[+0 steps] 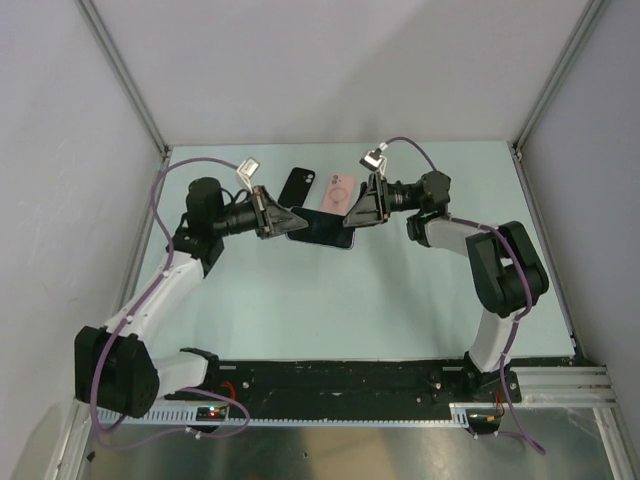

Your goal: Put the phone into the phone case

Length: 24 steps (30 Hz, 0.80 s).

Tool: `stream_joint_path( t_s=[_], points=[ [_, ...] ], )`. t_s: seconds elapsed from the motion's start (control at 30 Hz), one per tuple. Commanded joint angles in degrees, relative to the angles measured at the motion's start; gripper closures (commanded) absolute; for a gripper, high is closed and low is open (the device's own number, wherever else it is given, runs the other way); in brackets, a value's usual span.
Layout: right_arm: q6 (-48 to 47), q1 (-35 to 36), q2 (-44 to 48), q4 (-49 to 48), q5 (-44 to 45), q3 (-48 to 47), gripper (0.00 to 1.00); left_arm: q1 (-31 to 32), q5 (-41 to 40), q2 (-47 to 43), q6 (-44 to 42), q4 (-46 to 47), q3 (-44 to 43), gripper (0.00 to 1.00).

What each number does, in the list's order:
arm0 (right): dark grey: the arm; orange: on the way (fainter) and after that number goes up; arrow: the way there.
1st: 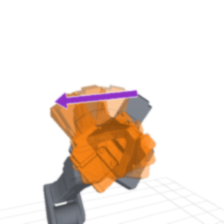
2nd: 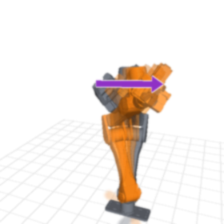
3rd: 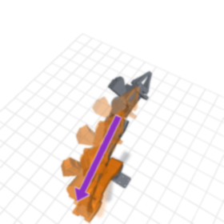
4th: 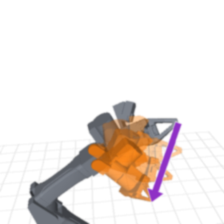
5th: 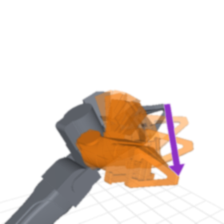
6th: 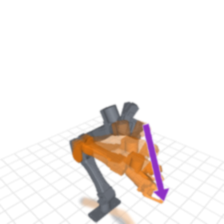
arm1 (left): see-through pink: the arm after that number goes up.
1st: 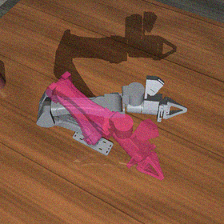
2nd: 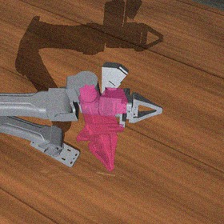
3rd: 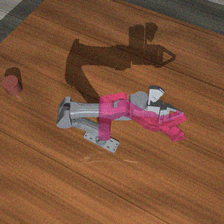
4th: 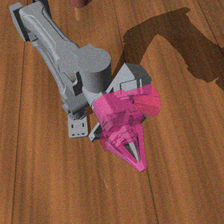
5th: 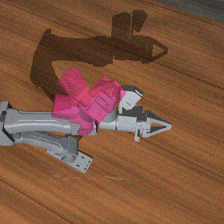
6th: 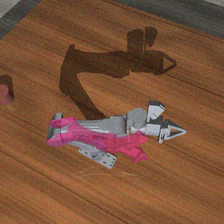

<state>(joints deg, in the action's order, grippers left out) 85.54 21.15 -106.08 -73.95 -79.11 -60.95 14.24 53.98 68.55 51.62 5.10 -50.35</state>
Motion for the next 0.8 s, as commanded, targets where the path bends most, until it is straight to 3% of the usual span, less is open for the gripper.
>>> stream_joint_path(
  t_s=[0.0,0.07,0.13,0.2,0.43,0.57,0.77],
  points=[
    [-13.4,-2.0,4.0,13.8,4.4,-1.7,0.26,-0.8,-4.3,-2.1,0.4,1.0,0.4,1.0],
    [-34.4,-2.8,8.0,37.4,10.9,-2.8,0.15,-2.0,-6.4,-3.3,-0.6,-0.7,0.2,1.0],
    [-52.0,-2.0,12.0,65.5,27.4,-6.6,0.05,-3.6,-10.4,-5.0,-2.9,-5.0,-0.4,1.0],
    [-57.7,-1.4,13.0,79.6,41.9,-9.5,0.03,-4.6,-17.7,-6.8,-7.3,-12.5,-2.2,1.0],
    [-58.7,4.6,3.6,97.0,75.8,-23.1,0.02,-5.5,-45.7,-15.4,-13.1,-27.5,-4.3,1.0],
    [-56.1,8.6,-5.9,103.1,89.3,-34.4,0.01,-5.7,-51.7,-18.8,-14.6,-30.7,-4.7,1.0],
    [-52.9,11.0,-20.0,109.1,96.9,-51.0,0.01,-5.7,-52.0,-20.1,-15.8,-32.0,-3.9,1.0]
  ],
)
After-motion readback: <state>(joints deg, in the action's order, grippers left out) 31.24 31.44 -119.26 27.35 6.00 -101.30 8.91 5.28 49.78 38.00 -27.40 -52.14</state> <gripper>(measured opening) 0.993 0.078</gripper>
